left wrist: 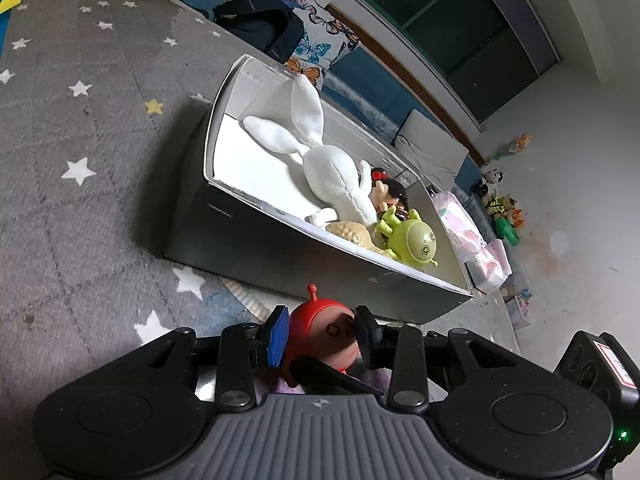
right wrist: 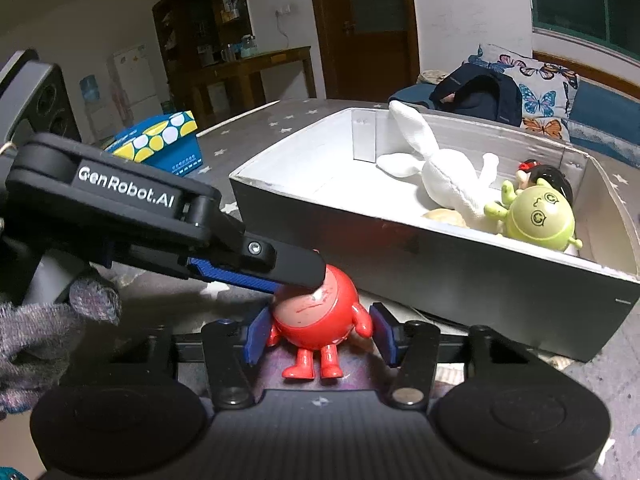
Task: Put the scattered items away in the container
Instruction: 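Grasp the red round toy with the left gripper, then carry the red toy into the box and lower it with the left gripper, then open the left gripper and withdraw it from the box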
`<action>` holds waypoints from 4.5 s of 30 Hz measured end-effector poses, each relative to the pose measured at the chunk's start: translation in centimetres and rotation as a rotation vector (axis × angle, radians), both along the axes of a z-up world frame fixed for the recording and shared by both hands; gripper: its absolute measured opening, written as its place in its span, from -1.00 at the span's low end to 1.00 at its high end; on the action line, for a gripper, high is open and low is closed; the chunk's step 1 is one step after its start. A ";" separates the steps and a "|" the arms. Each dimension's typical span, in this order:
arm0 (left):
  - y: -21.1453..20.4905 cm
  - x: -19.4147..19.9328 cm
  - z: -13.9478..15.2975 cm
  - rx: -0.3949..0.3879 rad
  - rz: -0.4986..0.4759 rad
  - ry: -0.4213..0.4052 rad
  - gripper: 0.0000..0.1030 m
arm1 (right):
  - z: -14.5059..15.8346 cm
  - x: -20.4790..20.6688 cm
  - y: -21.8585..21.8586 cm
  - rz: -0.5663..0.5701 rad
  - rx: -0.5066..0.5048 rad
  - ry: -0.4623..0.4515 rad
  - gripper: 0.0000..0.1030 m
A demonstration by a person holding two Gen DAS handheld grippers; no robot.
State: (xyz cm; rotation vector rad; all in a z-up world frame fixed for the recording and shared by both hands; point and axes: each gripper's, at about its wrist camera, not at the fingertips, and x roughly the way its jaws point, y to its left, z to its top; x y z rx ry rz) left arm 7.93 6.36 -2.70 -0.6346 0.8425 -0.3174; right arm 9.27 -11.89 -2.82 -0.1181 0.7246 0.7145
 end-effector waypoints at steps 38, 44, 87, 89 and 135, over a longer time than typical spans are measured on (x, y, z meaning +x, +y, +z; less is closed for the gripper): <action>0.3 12.5 2.4 0.028 0.031 -0.023 -0.27 | 2.1 12.5 0.4 -0.063 0.047 0.038 0.04; 0.1 12.8 1.8 0.063 0.033 -0.011 -0.27 | 1.4 12.9 1.1 -0.052 0.011 0.057 0.00; -2.0 9.1 5.2 0.351 0.037 -0.152 -0.27 | 3.4 10.3 -0.2 -0.070 -0.006 -0.020 0.20; -2.1 8.6 5.4 0.356 0.038 -0.160 -0.27 | 3.7 9.8 -0.4 -0.073 -0.002 -0.030 0.20; -6.8 -3.9 4.2 0.539 0.022 -0.237 -0.27 | 3.4 -4.3 -6.6 -0.246 0.057 -0.143 1.00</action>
